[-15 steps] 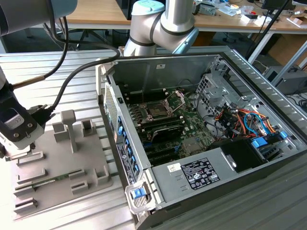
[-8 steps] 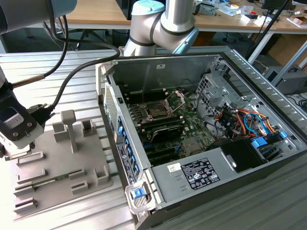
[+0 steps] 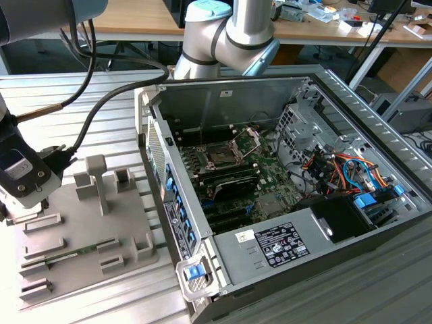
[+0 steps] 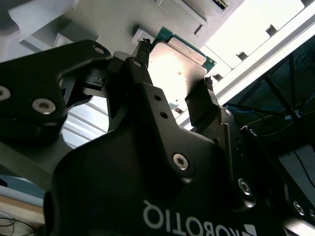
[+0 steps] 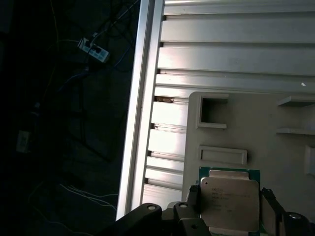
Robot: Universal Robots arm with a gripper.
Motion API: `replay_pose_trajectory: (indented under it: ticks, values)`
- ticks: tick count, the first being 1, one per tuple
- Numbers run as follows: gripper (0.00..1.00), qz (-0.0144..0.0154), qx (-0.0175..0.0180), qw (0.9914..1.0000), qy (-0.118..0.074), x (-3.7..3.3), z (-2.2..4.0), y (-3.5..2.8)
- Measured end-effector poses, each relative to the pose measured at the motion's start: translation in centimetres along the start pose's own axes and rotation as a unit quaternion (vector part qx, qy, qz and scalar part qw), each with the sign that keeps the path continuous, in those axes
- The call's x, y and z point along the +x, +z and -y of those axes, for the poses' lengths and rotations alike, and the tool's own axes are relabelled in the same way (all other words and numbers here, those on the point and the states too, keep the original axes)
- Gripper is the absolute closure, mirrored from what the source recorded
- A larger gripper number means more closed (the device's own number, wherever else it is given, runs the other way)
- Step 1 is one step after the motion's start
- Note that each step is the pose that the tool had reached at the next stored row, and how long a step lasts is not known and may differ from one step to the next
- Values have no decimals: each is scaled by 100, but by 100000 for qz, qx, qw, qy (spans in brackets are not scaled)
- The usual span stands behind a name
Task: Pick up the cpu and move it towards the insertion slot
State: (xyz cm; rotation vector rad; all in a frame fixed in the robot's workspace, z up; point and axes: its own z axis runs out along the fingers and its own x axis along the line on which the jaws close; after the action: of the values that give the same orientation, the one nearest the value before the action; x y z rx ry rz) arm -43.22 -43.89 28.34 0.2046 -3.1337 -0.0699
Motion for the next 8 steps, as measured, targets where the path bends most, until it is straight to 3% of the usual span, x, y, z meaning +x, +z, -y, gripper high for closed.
replay_pose_trajectory:
  ticks: [8]
  values:
    - [45,-3,0,100000,0,0,-1,-25]
